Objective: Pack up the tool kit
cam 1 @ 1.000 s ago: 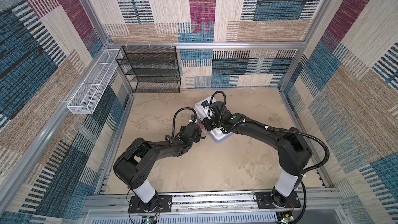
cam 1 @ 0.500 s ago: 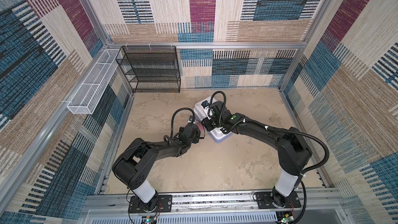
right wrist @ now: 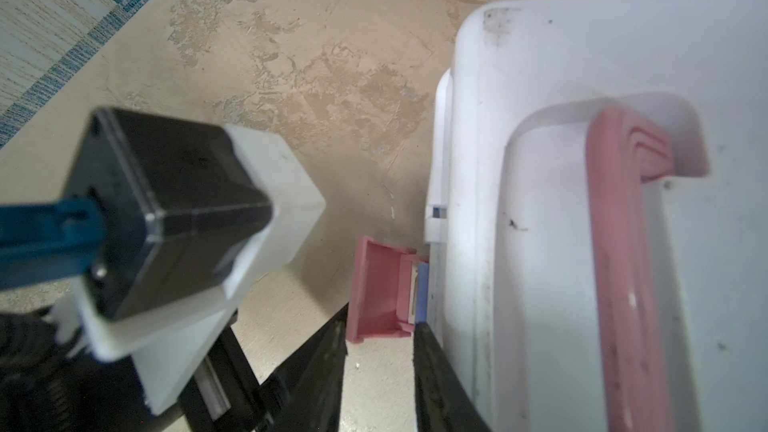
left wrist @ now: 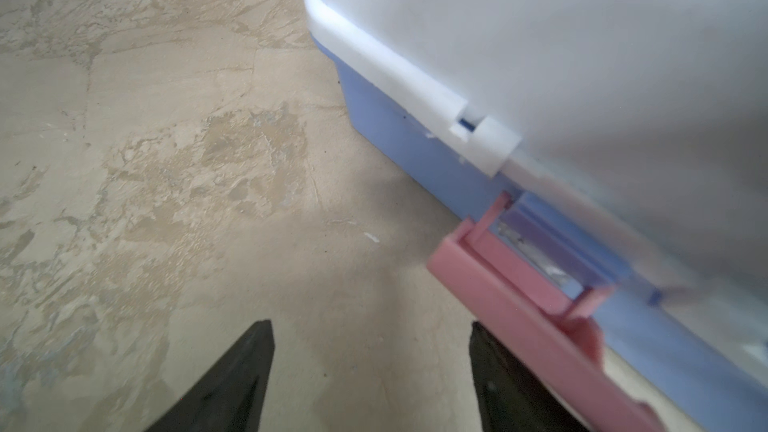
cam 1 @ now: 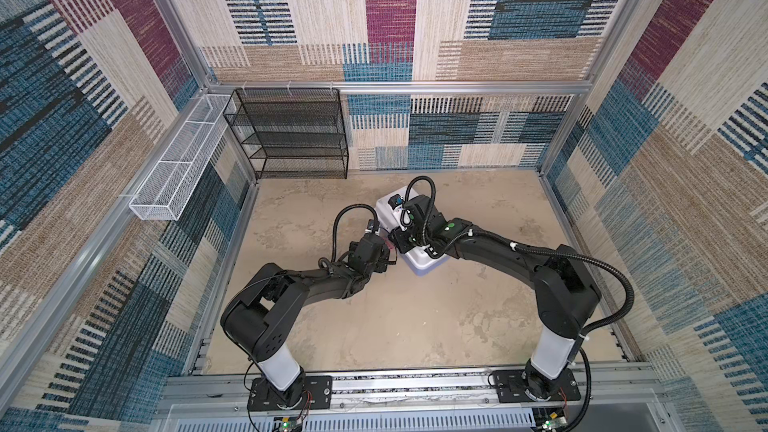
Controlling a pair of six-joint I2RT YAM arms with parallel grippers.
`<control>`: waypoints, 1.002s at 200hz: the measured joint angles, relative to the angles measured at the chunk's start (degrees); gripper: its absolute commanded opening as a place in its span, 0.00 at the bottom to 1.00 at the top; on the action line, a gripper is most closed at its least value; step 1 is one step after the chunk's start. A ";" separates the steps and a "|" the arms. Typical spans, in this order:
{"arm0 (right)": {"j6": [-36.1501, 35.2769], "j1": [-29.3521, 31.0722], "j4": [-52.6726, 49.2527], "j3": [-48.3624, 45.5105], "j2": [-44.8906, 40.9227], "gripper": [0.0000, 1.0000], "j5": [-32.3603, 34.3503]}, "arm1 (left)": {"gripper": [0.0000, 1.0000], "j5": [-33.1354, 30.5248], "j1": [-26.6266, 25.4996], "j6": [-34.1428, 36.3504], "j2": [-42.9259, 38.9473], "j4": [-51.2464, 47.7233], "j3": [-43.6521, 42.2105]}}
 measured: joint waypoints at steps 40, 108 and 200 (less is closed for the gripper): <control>0.02 0.00 0.00 0.00 -0.17 0.31 0.26 | 0.77 0.52 0.02 0.00 1.05 -0.39 1.31; 0.22 0.00 0.04 -0.02 -0.48 0.32 0.48 | 0.77 1.09 0.17 0.00 1.27 -0.52 2.47; 0.24 0.00 0.13 -0.50 -1.05 0.32 1.03 | 0.77 1.64 0.15 0.00 2.32 -0.63 3.04</control>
